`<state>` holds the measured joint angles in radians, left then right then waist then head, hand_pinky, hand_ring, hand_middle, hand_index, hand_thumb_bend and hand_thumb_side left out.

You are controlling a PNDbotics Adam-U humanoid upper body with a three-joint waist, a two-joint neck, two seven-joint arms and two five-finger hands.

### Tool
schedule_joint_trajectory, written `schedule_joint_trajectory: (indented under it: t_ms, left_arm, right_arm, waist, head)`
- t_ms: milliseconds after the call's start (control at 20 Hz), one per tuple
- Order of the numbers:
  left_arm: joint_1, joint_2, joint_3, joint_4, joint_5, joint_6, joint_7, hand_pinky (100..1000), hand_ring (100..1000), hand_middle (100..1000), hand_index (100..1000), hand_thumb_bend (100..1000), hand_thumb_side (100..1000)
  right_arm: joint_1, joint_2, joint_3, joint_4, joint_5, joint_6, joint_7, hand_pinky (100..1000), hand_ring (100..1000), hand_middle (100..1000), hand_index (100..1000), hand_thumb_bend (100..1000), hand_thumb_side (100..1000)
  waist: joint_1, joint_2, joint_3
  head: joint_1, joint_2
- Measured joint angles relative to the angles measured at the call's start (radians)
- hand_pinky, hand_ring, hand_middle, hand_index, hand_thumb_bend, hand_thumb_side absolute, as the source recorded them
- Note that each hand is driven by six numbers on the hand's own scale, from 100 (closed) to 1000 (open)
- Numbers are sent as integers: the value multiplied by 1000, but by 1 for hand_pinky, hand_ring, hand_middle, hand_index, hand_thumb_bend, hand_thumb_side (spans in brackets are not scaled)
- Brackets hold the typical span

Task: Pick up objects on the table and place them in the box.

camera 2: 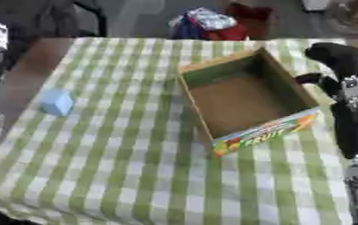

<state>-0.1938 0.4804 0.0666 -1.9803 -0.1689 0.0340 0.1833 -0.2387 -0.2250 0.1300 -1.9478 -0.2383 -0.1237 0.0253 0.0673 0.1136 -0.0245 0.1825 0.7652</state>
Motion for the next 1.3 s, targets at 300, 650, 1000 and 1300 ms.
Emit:
schedule_joint_trajectory:
  t_ms: [300,650,1000,1300]
  left_arm:
    - [-4,196,-6,21,-125,43,-215,780,727,766,895,187,648]
    - [-94,372,-69,200,-274,31,-559,798,777,797,896,266,515]
    - [-212,408,-152,456,-405,-34,-716,798,812,816,899,345,405]
    - [-291,388,-205,651,-529,-113,-738,801,831,834,911,487,405]
  right_arm:
    - [2,-4,0,0,5,0,0,610,823,723,721,100,550]
    - [8,-10,3,0,7,1,1,610,823,723,721,100,550]
    - [10,-10,7,0,7,0,3,609,823,722,721,100,549]
    - [10,-13,12,0,7,1,8,609,824,722,720,100,548]
  waist:
    - [10,-4,-3]
    - [18,-9,-14]
    - [19,-9,-22]
    - [20,-9,-27]
  head:
    - [-1,0]
    - [-1,0]
    - [-1,0]
    - [0,0]
